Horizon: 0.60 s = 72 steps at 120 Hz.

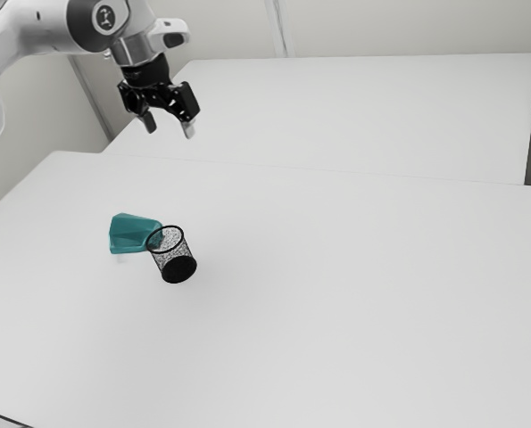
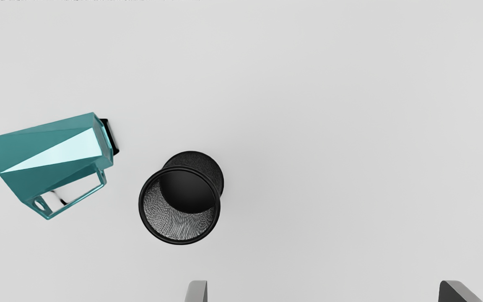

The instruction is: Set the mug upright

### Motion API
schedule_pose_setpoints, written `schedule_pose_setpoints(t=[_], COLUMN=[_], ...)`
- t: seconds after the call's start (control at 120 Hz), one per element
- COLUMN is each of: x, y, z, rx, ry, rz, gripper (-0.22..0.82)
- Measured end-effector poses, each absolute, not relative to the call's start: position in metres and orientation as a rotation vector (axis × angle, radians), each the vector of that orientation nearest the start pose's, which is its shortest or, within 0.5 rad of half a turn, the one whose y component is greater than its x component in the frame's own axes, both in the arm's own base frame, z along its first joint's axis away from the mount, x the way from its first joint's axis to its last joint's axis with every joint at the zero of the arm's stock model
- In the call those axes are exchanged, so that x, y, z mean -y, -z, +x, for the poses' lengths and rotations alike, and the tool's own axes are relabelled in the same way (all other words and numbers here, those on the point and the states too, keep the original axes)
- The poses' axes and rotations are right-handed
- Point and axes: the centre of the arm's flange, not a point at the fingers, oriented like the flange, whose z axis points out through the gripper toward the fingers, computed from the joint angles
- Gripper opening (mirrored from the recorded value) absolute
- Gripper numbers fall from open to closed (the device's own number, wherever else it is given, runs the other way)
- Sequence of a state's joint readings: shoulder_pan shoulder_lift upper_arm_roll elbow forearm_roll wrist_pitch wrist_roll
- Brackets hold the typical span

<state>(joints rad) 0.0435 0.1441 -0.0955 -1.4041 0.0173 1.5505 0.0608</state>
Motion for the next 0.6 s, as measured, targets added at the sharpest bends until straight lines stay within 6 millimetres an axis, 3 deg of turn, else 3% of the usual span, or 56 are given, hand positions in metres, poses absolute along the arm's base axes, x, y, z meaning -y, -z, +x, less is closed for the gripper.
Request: schedule_pose_setpoints(t=[0.183, 0.392, 0.6], x=[0.028, 0.003, -0.039], y=[-0.619, -0.614, -0.571], z=[0.596, 0.595, 0.594], rx=[-0.177, -0.103, 0.036], ry=[0.006, 0.006, -0.085], rz=[-3.127, -3.137, -3.201], gripper=[0.6, 0.6, 0.6])
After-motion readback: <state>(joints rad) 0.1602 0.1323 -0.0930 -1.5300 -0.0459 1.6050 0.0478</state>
